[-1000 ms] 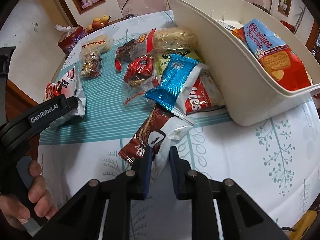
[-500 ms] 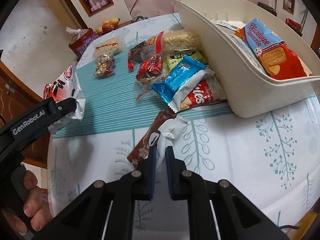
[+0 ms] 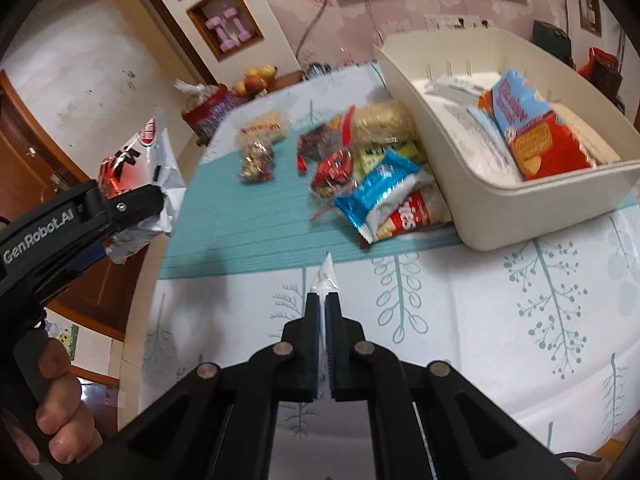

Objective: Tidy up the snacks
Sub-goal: 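Carry the bread bag into the bin with the left gripper while the right carries the chocolate bar in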

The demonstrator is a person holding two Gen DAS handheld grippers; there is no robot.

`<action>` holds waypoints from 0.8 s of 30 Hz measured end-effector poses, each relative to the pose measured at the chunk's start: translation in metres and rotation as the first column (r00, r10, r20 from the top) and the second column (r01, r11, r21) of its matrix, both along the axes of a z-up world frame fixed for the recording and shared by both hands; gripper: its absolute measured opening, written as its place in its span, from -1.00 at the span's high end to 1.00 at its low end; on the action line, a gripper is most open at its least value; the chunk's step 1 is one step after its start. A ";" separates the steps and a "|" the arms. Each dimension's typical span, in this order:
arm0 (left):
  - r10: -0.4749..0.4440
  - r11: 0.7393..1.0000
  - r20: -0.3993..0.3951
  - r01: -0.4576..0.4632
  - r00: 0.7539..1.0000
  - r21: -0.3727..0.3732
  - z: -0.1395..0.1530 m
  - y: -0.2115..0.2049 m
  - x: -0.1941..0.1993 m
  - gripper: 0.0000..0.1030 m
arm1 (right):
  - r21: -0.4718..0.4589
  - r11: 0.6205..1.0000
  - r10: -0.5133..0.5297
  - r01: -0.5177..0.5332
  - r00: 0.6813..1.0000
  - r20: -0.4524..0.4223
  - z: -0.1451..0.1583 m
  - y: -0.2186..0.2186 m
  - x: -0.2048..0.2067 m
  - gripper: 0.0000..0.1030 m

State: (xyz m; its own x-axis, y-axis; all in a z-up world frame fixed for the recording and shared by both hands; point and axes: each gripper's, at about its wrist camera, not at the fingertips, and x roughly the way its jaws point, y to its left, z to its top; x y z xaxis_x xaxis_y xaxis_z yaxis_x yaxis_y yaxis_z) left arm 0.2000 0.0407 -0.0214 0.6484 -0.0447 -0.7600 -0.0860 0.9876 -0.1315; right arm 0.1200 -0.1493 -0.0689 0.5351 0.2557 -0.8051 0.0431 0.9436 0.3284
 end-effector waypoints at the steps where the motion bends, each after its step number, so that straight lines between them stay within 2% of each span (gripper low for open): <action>1: -0.003 1.000 0.004 0.003 1.000 0.001 0.003 -0.001 -0.001 -0.25 | 0.004 1.000 0.001 -0.001 1.000 0.013 0.002 -0.001 0.000 0.96; 17: -0.084 0.996 0.079 0.085 0.993 -0.018 0.040 -0.036 -0.008 -0.25 | 0.085 0.996 -0.006 -0.011 0.980 0.199 0.043 -0.047 -0.012 0.97; 24: -0.157 0.987 0.100 0.158 0.982 -0.003 0.047 -0.065 -0.004 -0.25 | 0.102 0.995 -0.034 0.009 0.969 0.244 0.057 -0.071 -0.008 0.97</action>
State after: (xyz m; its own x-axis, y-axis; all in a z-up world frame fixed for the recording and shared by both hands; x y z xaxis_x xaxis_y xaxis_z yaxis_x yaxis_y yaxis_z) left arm 0.1958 -0.0241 0.0254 0.7048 -0.1602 -0.6910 0.0846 0.9862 -0.1423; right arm 0.1123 -0.2200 -0.0120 0.7193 0.3140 -0.6197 -0.0304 0.9054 0.4235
